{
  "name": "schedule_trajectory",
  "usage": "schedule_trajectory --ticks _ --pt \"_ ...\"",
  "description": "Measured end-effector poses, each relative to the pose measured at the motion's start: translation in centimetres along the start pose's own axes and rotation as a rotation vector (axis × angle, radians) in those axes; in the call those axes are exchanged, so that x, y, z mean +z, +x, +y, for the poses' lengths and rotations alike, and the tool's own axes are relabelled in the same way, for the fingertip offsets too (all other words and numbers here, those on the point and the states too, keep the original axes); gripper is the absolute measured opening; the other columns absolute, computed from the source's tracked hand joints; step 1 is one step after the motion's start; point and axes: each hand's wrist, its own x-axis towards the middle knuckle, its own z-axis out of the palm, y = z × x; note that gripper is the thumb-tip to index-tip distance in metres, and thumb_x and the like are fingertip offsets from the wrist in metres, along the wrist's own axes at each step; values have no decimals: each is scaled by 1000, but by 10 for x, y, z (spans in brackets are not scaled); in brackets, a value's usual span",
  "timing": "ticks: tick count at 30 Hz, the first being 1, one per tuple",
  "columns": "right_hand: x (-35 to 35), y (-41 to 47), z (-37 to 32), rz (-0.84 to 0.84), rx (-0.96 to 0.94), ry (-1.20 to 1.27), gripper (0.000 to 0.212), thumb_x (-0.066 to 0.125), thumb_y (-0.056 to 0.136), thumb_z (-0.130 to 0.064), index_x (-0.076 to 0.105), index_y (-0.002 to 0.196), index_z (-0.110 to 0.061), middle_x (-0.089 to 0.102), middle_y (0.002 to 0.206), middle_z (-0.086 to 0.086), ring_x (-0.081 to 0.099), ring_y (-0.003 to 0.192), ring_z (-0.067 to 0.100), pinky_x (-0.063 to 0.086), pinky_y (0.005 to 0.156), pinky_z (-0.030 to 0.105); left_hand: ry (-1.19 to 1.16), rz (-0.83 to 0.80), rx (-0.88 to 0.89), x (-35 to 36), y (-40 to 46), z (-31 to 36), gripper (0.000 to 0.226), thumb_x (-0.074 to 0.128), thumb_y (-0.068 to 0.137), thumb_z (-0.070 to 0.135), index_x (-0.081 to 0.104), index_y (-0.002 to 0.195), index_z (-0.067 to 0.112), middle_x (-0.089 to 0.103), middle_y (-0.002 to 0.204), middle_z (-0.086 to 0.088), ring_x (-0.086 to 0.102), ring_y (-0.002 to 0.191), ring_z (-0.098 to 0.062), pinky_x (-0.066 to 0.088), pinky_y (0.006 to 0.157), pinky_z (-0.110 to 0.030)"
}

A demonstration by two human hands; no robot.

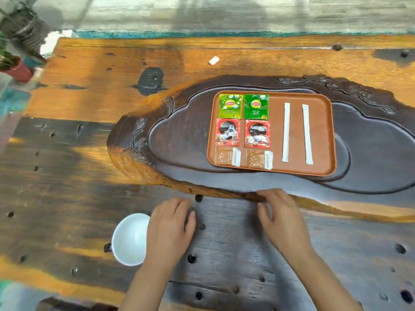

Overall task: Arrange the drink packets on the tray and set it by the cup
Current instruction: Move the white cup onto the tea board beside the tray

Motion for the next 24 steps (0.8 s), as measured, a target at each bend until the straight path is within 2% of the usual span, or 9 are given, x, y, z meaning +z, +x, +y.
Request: schedule_trajectory --ticks 4,7,11,13,15,18,20,24 --pt "38 -19 -12 -72 -179 -172 34 72 70 -5 64 103 -7 66 98 11 62 88 31 53 70 39 79 81 -40 -7 -27 -47 32 46 83 24 63 99 3 66 95 -16 58 87 -31 42 78 -38" --pt "60 -22 -10 -123 -240 -212 46 66 75 -9 54 119 -9 59 115 15 56 105 33 52 81 44 144 36 -97 -15 -39 -85 38 44 83 27 60 109 4 62 106 -18 57 96 -35 41 82 -43" --pt "78 -24 -2 -174 -295 -310 45 44 86 -23 46 130 -13 50 133 19 37 125 32 40 100 48 164 -95 -208 -23 -47 -128 55 42 79 38 55 119 3 59 115 -19 54 106 -38 46 85 -49" --pt "86 -26 4 -214 -313 -377 48 38 87 -29 44 133 -15 46 138 18 31 130 31 30 105 48 176 -180 -240 -23 -53 -144 58 41 79 41 55 120 3 62 114 -18 55 105 -37 49 82 -50" --pt "92 -28 12 -261 -337 -453 50 34 89 -33 39 136 -19 43 142 16 29 132 30 21 108 46 160 -222 -308 -22 -60 -153 47 48 84 41 59 114 6 66 108 -14 59 100 -35 52 74 -47" --pt "97 -32 19 -297 -328 -495 50 17 97 -39 33 140 -22 40 145 13 27 135 29 16 110 47 -34 -261 -379 -25 -64 -154 18 56 87 33 61 97 18 66 90 -3 62 84 -25 53 61 -38" --pt "98 -32 20 -307 -305 -488 54 7 97 -41 32 141 -22 38 147 12 25 136 28 15 111 47 -267 -272 -383 -27 -68 -154 7 53 91 25 60 91 24 66 84 3 62 80 -16 50 61 -33" --pt "98 -32 19 -319 -284 -482 56 5 96 -42 31 142 -23 37 148 11 23 136 27 11 112 46 -638 -310 -531 -34 -78 -160 30 41 95 7 68 92 22 70 90 12 61 87 -1 45 78 -28"
